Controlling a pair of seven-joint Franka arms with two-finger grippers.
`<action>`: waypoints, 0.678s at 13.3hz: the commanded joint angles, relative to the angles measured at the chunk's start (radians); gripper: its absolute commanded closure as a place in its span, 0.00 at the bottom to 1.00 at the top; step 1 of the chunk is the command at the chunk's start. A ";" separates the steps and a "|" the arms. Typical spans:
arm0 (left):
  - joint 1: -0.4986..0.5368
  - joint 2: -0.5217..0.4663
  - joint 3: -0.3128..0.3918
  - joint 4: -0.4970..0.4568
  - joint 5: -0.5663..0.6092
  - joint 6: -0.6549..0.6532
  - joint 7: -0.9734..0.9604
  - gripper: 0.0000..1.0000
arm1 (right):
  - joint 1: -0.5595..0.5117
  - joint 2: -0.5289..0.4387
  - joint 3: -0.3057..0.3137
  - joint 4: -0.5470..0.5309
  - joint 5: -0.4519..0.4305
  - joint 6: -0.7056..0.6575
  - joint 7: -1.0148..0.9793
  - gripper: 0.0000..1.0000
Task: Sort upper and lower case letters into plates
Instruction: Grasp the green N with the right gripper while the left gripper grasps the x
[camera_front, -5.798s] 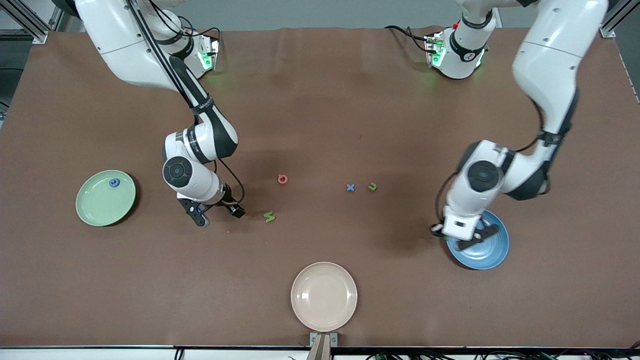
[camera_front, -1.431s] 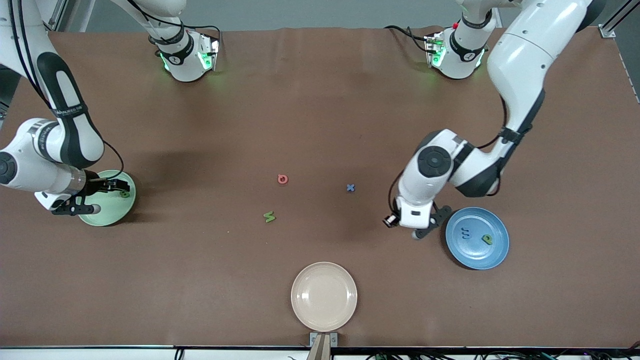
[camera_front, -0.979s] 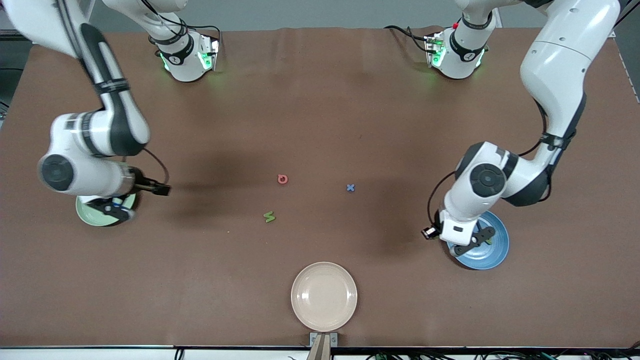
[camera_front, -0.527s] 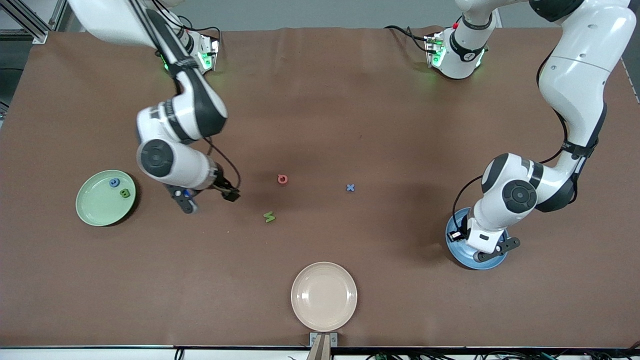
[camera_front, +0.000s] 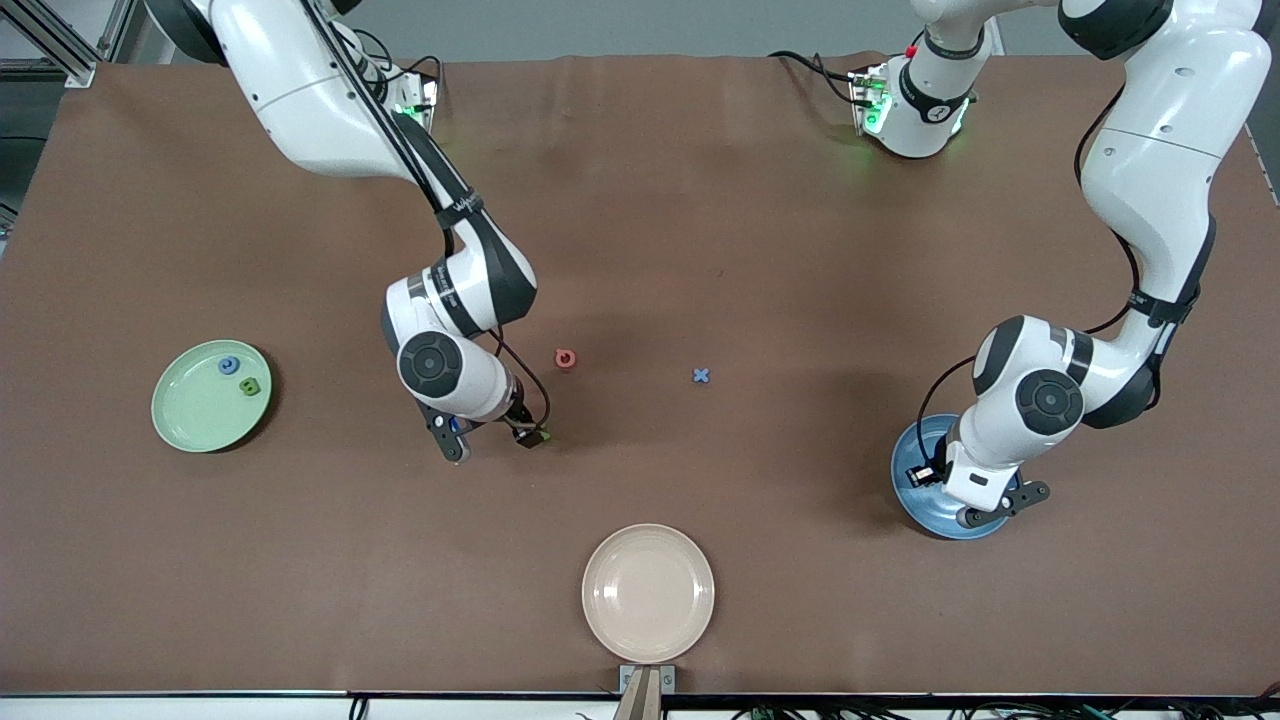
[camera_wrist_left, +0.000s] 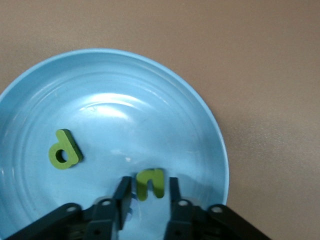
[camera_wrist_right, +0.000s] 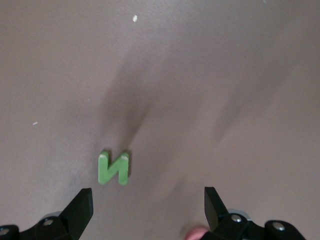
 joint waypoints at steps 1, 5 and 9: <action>-0.011 -0.022 -0.007 0.013 0.013 0.003 -0.015 0.00 | 0.023 0.037 -0.018 0.032 -0.038 0.048 0.047 0.02; -0.017 -0.060 -0.129 0.000 0.002 -0.074 -0.169 0.00 | 0.026 0.073 -0.018 0.055 -0.040 0.096 0.052 0.03; -0.143 -0.054 -0.167 -0.016 0.004 -0.094 -0.407 0.00 | 0.037 0.108 -0.023 0.088 -0.040 0.098 0.079 0.17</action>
